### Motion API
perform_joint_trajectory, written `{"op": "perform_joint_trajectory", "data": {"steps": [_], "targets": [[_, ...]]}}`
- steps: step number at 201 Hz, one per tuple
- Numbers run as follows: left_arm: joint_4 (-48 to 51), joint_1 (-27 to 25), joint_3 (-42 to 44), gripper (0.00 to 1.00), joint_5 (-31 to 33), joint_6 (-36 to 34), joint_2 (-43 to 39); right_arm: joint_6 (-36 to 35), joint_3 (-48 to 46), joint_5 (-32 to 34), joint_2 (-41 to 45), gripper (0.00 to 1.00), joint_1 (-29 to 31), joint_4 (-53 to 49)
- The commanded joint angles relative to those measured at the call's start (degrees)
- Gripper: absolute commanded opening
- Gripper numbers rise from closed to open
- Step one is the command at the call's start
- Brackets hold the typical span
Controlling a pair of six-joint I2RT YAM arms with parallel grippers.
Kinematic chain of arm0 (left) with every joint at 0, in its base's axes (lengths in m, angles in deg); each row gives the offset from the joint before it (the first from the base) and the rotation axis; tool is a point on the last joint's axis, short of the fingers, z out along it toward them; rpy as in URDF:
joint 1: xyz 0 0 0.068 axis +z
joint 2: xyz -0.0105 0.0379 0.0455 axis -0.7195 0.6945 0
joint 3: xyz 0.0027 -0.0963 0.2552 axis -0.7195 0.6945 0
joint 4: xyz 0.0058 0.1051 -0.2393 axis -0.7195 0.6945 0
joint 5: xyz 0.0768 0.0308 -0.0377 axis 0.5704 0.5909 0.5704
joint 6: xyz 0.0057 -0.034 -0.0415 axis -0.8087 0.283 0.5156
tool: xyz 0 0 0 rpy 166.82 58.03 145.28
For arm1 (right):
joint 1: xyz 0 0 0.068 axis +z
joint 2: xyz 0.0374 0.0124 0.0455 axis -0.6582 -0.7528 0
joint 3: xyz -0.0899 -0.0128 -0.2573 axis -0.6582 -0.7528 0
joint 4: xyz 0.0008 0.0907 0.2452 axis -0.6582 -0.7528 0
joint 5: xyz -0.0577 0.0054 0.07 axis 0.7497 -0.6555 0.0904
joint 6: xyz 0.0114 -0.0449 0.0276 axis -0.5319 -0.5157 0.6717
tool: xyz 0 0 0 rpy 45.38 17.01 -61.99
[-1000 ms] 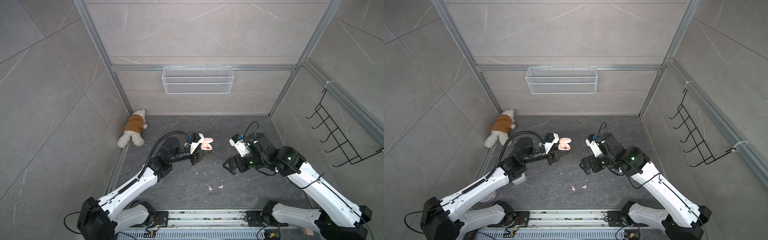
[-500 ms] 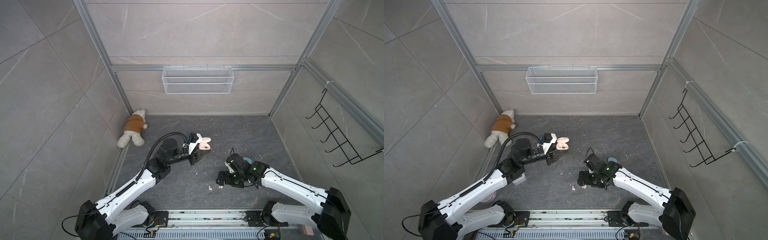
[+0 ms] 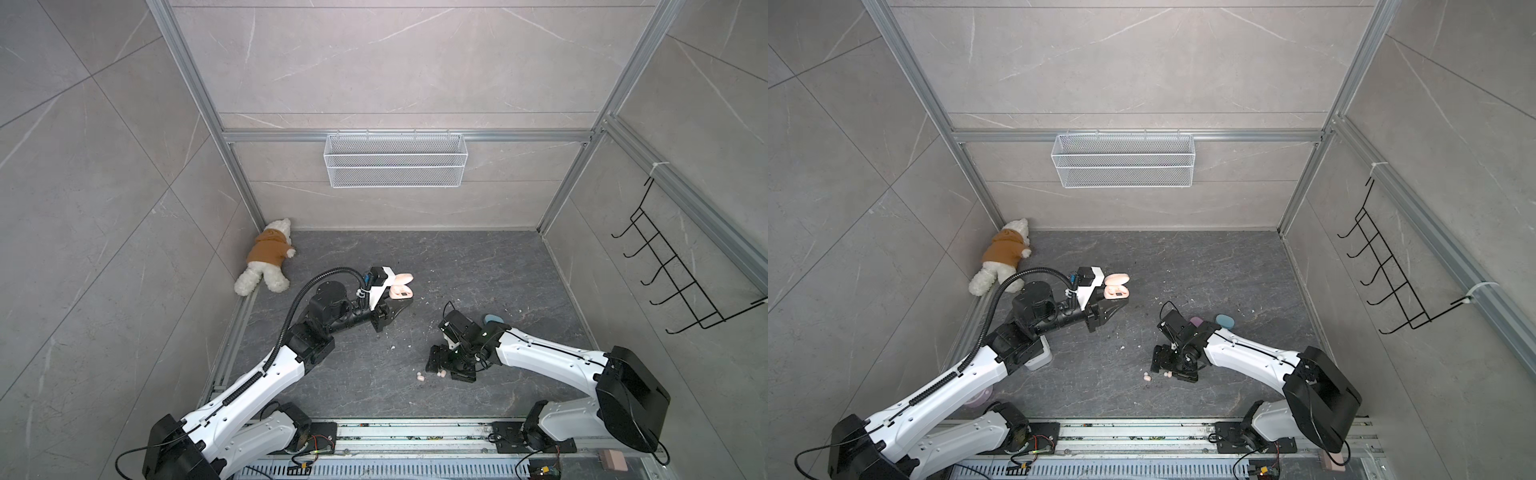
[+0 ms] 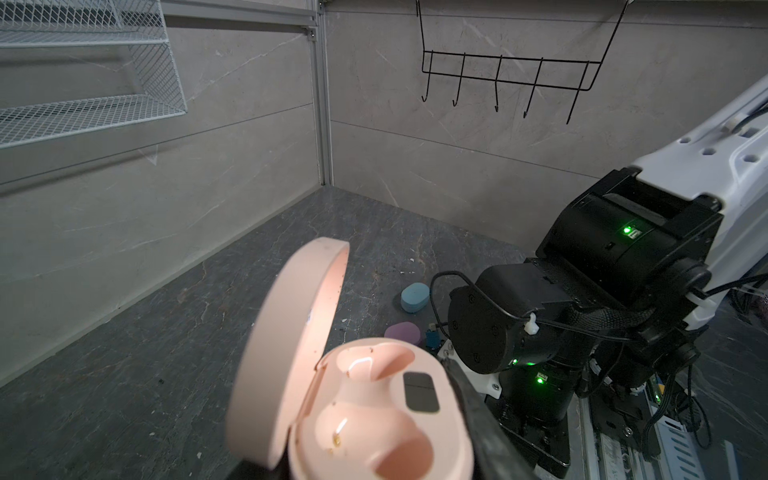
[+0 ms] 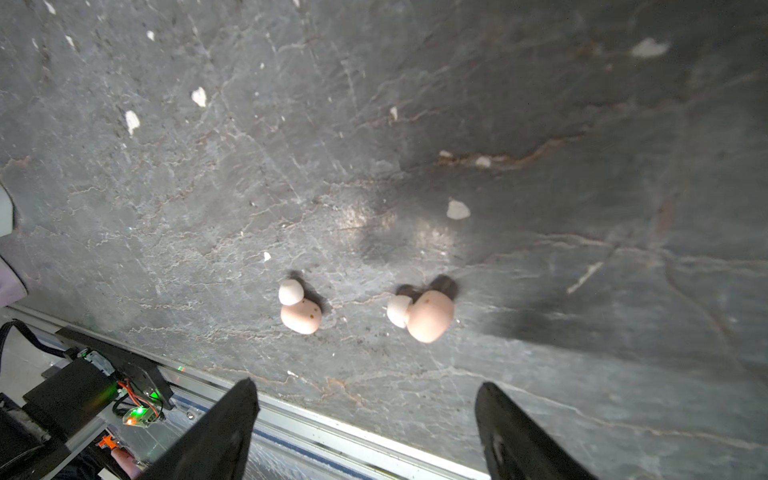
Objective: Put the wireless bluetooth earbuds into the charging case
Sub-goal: 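Release the lid and move the right gripper down over the peach earbuds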
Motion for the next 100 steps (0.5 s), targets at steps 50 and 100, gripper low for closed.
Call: {"op": "perform_joint_trajectory", "data": {"steps": [50,100], "targets": [[-0.2,0.2,1.6,0.02,1.2,3.6,-4.9,3.7,-2.3,0.0,-3.0,0.82,-1.1,4.0],[2.5,0.2,0.9,0.01,0.8,3.3,-6.1,10.3,-3.9,4.0,-3.3,0.78,-1.0,6.2]]}}
